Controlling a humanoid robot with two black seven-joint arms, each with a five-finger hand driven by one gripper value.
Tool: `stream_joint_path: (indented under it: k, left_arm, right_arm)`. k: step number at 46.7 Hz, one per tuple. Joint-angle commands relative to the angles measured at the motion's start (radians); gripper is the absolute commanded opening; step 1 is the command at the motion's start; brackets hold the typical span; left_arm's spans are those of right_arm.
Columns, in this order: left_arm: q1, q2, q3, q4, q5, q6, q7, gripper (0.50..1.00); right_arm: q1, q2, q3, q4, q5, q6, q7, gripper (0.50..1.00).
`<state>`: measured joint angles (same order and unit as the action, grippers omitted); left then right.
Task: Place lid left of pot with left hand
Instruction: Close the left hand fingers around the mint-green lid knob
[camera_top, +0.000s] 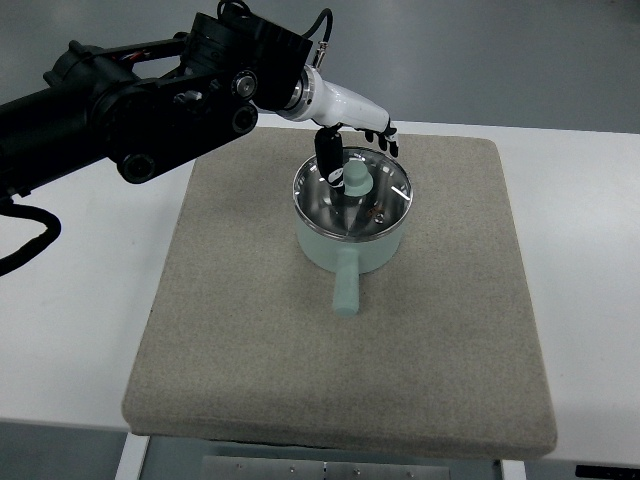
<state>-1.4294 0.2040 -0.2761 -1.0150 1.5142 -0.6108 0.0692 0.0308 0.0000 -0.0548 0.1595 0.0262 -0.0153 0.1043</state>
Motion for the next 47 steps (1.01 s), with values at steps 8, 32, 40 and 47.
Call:
stream_joint_path:
  k: [8,32,40,47]
  left_arm:
    - [-0.005,0.002,0.000,-0.004,0.000,0.000,0.000,0.823]
    - [-0.002,0.005,0.002,-0.007,0.011,0.000,0.000,0.780]
    - [0.001,0.005,0.002,-0.008,0.014,0.000,0.000,0.761]
    - [0.003,0.005,0.002,-0.008,0.015,0.000,0.000,0.750]
  right_arm:
    - [0.000,0.000,0.001,0.000,0.001,0.000,0.000,0.924]
    - [0.000,0.000,0.000,0.000,0.000,0.000,0.000,0.924]
    - [0.000,0.000,0.000,0.000,0.000,0.000,0.000,0.924]
    - [0.000,0.000,0.000,0.000,0.000,0.000,0.000,0.924]
